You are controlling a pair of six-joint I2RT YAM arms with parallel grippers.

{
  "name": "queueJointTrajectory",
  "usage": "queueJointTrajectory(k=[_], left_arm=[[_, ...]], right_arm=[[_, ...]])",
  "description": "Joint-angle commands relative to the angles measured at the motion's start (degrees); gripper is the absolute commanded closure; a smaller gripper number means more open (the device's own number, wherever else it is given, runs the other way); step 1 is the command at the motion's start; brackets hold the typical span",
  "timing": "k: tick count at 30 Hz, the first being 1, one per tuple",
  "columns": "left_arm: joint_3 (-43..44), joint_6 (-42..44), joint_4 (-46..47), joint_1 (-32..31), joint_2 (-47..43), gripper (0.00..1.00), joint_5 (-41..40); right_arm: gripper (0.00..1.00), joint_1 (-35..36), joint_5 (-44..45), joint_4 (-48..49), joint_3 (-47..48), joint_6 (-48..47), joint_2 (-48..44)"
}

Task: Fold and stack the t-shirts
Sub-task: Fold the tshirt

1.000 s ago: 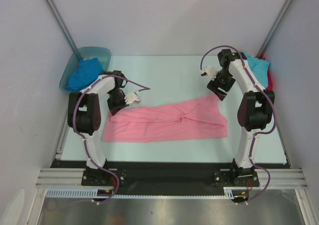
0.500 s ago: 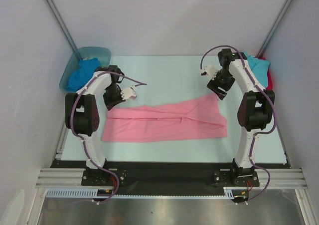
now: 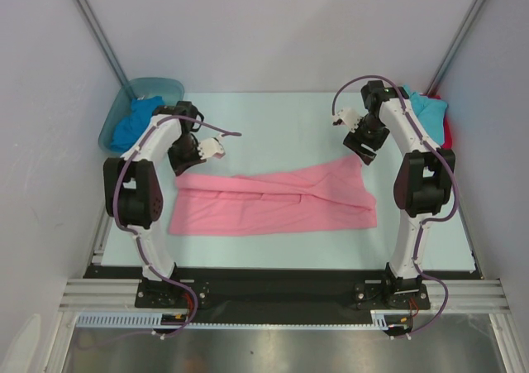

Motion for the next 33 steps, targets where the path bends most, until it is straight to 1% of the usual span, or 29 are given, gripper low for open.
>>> queueJointTrajectory(k=[1, 8, 11, 14, 25, 33], left_arm=[[0.4, 1.7, -1.4, 0.6, -3.6, 1.0, -0.9], [-4.0, 3.0, -2.2, 0.5, -5.6, 1.0, -0.8], [-8.6, 4.5, -2.5, 0.1, -6.5, 1.0, -1.9], [-10.6, 5.2, -2.5, 0.1, -6.6, 1.0, -2.1], [-10.5, 3.8, -2.4, -1.2, -2.7, 1.0, -0.2], [-10.7, 5.2, -3.3, -1.8, -2.5, 1.0, 1.2]], right_arm=[[0.31, -0.2, -0.1, 0.5, 1.8, -0.8, -0.3], [0.31, -0.5, 0.7, 0.6, 2.0, -1.4, -0.4], [0.31, -0.6, 1.0, 0.9, 2.1, -1.5, -0.2], [0.31, -0.5, 0.9, 1.0, 2.6, -1.5, -0.1], [0.3, -0.6, 1.4, 0.9, 3.6, -1.7, 0.7], [0.31, -0.5, 2.0, 0.5, 4.8, -2.1, 1.4]])
